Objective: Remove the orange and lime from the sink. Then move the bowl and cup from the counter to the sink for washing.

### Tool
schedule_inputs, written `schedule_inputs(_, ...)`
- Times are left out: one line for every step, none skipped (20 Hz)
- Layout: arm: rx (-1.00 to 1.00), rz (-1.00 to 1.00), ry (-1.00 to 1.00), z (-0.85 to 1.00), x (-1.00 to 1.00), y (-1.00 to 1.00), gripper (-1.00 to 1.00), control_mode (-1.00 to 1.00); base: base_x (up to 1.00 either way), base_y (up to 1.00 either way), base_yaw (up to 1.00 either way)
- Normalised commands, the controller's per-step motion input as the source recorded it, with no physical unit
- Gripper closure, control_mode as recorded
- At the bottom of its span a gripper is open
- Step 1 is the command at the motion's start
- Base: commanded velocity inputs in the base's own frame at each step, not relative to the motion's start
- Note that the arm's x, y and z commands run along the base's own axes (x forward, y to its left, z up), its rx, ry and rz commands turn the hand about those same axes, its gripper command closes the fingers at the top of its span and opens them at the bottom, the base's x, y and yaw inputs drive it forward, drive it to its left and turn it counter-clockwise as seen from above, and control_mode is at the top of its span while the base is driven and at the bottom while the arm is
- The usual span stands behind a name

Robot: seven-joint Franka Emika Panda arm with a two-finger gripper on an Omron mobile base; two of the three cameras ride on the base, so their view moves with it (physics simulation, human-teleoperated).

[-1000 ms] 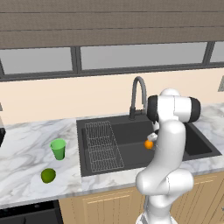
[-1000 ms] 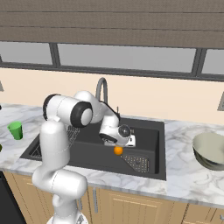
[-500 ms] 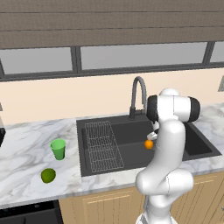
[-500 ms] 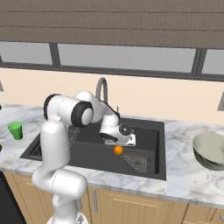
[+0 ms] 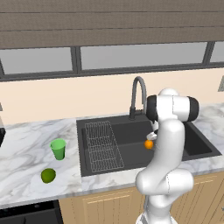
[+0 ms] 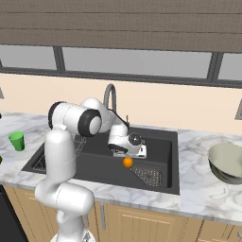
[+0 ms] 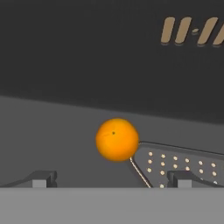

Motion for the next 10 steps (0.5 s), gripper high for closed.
schedule_inputs(0.00,0.00,0.02,-0.05,0.07,0.00,-1.00,-1.00,0.00,0.00,0.00)
schedule_inputs(0.00,0.00,0.02,-0.06,0.07,0.00,-1.00,-1.00,0.00,0.00,0.00)
schedule_inputs(0.00,0.00,0.01,-0.08,0.08,0.00,-1.00,-1.00,0.00,0.00,0.00)
schedule_inputs(0.00,0.00,0.00,-0.08,0.07,0.00,-1.00,-1.00,0.00,0.00,0.00)
schedule_inputs(0.00,0.00,0.00,-0.09,0.07,0.00,-1.00,-1.00,0.00,0.00,0.00)
schedule_inputs(0.00,0.00,0.01,-0.10,0.07,0.00,-1.00,-1.00,0.00,0.00,0.00)
schedule_inputs(0.00,0.00,0.00,-0.08,0.06,0.00,-1.00,-1.00,0.00,0.00,0.00)
schedule_inputs(0.00,0.00,0.00,-0.10,0.07,0.00,-1.00,-1.00,0.00,0.00,0.00)
schedule_inputs(0.00,0.00,0.00,-0.09,0.07,0.00,-1.00,-1.00,0.00,0.00,0.00)
schedule_inputs(0.00,0.00,0.00,-0.09,0.06,0.00,-1.00,-1.00,0.00,0.00,0.00)
